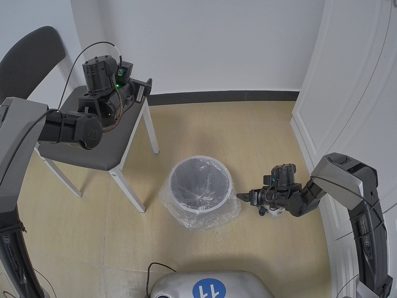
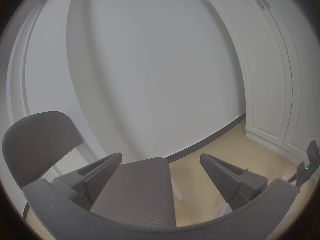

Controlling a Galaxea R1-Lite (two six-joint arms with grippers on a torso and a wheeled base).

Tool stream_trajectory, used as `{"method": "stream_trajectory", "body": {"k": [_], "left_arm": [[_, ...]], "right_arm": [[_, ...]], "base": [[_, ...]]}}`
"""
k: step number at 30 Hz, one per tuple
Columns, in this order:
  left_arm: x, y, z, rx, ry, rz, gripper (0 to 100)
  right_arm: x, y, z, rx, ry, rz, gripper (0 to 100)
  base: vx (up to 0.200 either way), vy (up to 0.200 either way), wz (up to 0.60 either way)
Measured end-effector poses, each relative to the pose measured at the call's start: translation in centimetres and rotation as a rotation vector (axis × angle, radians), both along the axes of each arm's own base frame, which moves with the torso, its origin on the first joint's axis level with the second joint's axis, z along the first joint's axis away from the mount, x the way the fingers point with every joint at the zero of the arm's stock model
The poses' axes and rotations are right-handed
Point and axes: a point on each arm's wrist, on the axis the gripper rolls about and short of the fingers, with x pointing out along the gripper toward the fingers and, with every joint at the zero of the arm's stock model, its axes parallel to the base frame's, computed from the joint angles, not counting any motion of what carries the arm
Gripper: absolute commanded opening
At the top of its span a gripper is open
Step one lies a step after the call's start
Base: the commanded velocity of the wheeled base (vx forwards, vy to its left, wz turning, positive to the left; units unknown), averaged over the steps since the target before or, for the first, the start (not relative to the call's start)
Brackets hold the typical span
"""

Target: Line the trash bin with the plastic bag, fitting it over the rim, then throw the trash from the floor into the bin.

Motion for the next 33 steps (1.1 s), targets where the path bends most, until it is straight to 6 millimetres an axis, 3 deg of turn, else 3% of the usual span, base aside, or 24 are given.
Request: {"method": "stream_trajectory", "body": {"k": [10,19,33], "left_arm": [[-0.1,0.3,0.1,-0.007,-0.027,0.013,100],[-0.2,0.9,-0.4,-0.006,-0.028,0.025,100],[-0.8,1.3,-0.5,-0.006,-0.033,0.026,100]], "right_arm": [[1.1,2.4,-0.5,0.003,0.155,-0.002,100],[2.7,3.4,-0.7,0.024,0.173,-0.015,100],[5.5,2.2,-0.9,-0.029,0.249,-0.100,100]], "base": [[0.000,0.000,0.00],[0.000,0.000,0.00],[0.000,0.000,0.00]]}}
